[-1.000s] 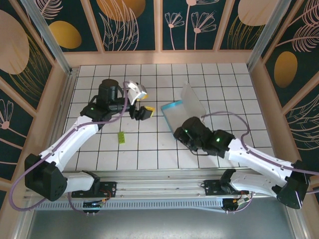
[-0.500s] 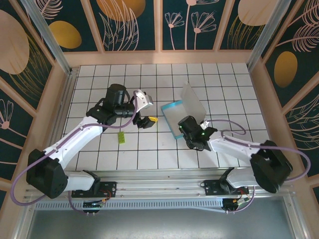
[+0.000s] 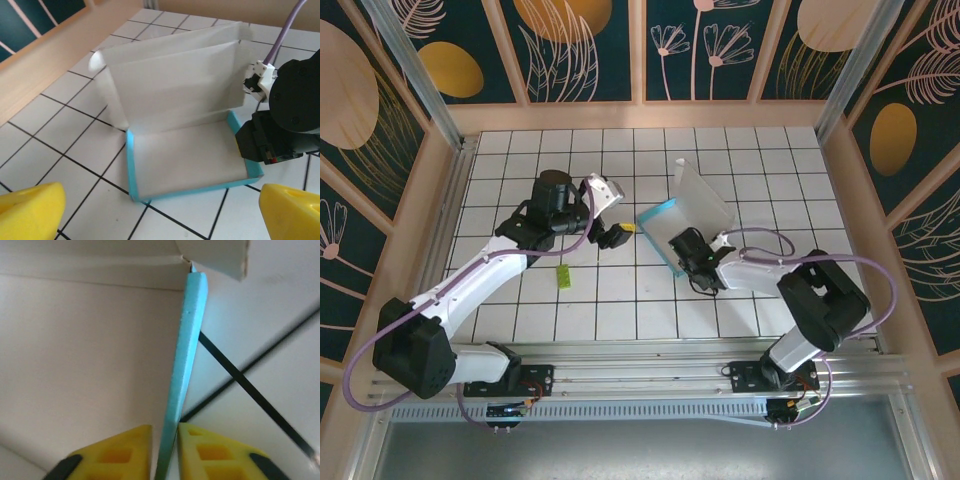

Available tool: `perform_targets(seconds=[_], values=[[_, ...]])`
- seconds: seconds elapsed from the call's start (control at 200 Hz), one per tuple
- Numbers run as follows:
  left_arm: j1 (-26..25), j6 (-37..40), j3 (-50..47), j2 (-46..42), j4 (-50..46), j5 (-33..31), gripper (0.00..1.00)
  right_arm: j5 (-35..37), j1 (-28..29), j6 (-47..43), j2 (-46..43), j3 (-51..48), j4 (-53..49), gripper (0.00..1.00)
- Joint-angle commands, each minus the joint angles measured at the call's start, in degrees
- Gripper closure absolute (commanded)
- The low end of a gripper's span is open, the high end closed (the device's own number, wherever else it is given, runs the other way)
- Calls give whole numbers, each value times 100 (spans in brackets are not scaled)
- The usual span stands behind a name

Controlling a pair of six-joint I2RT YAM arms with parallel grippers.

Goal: Fold the paper box

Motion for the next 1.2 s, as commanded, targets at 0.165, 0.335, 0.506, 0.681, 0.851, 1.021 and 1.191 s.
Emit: perform_targets(seconds=[0.165, 0.335, 0.506, 0.681, 0.851, 1.021, 1.191], values=[[10, -1354, 367, -45, 330, -1590, 1, -262, -854, -4054, 837, 776, 794, 94], [5, -2526, 319, -249, 255, -1937, 1, -690, -1204, -4735, 1180, 1159, 998, 96], [14, -3416, 19, -526, -21, -2567, 1, -1239, -1223, -5469, 1633, 1592, 1169, 95], [219, -4817, 127, -664, -1042, -3512, 1, -1324, -1223, -5482, 1750, 1850, 1067, 95], [619, -5872, -537, -1000, -1409, -3451, 1, -1262, -1154, -5341, 1668, 1728, 1122, 93], [647, -6440, -1203, -1263, -1652, -3482, 1, -1192, -1073, -4708, 1440, 1610, 847, 83], [682, -6840, -1594, -1102, -2023, -3636, 2, -985, -1031, -4126, 900, 1594, 584, 71]])
